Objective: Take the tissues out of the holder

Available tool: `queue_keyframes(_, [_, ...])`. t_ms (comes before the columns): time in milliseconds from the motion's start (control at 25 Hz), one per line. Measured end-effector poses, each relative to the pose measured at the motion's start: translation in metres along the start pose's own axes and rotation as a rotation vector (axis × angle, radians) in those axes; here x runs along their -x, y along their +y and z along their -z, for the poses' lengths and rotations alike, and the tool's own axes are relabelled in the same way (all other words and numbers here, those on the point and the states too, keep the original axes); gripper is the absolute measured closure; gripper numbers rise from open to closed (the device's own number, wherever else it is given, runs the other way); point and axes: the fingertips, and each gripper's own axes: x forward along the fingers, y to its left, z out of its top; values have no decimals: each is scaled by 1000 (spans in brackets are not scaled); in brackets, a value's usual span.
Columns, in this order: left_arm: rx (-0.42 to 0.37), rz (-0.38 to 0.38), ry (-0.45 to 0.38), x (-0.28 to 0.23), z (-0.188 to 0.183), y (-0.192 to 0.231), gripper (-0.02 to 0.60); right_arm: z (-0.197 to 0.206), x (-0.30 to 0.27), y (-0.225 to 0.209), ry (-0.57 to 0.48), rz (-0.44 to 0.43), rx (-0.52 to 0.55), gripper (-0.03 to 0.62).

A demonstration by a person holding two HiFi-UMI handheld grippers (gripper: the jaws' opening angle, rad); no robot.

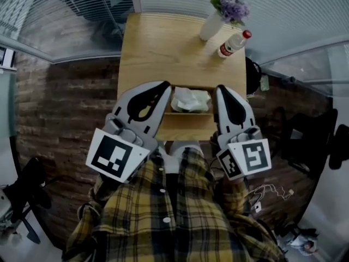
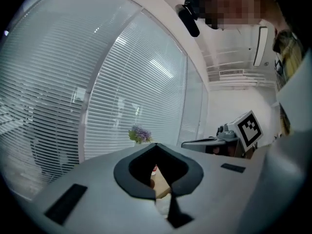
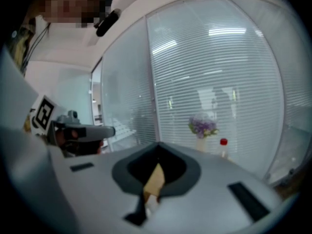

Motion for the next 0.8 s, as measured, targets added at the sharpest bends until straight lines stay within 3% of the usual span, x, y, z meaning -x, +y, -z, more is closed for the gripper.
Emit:
queue_keyframes(320, [12, 117, 39, -28, 7, -14, 572, 14, 7, -20, 32, 99, -18, 582])
queue_keyframes(440, [21, 129, 65, -33, 14, -17, 572, 19, 10, -26, 45, 111, -27, 582])
queue_keyframes(800, [26, 115, 41, -51, 11, -25, 572, 28, 17, -45, 87, 94, -29, 581])
